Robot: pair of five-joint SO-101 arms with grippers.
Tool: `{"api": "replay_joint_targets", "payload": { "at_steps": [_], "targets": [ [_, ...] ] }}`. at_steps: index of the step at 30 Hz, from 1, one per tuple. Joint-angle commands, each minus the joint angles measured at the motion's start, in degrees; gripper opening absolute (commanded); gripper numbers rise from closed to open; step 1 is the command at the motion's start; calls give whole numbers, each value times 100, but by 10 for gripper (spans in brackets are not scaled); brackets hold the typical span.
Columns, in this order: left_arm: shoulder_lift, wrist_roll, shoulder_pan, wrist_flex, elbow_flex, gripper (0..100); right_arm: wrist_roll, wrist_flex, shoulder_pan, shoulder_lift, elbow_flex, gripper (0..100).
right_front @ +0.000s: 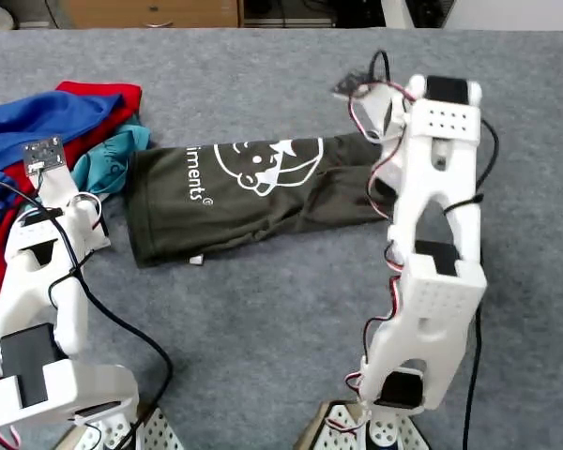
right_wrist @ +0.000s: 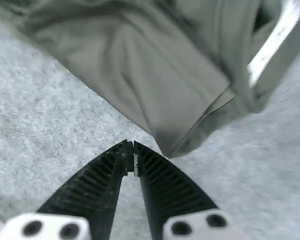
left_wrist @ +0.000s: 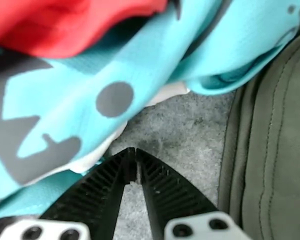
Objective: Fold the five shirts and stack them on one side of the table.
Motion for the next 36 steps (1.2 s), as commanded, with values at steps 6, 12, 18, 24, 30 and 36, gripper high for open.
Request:
{"api": "replay_joint_targets", "payload": {
  "at_steps": [6, 12, 18, 24, 30, 36],
  "targets": [
    [-48, 0, 53, 26, -237, 23, -88, -2031, 198, 242, 760, 5],
    [-40, 0, 35, 9, -237, 24, -97, -1679, 444, 1086, 215, 4],
    [-40, 35, 26, 9, -246, 23, -404, -158, 462, 374, -1218, 4],
    [-66, 18, 70, 70, -343, 24, -457, 114, 312, -365, -2659, 4],
    [-13, 44, 220, 1785, -1758, 25, -870, 615, 778, -1086, -2914, 4],
    [4, 360, 835, 2418, -2303, 159, -1257, 360, 1121, -1771, -690, 4]
  ]
}}
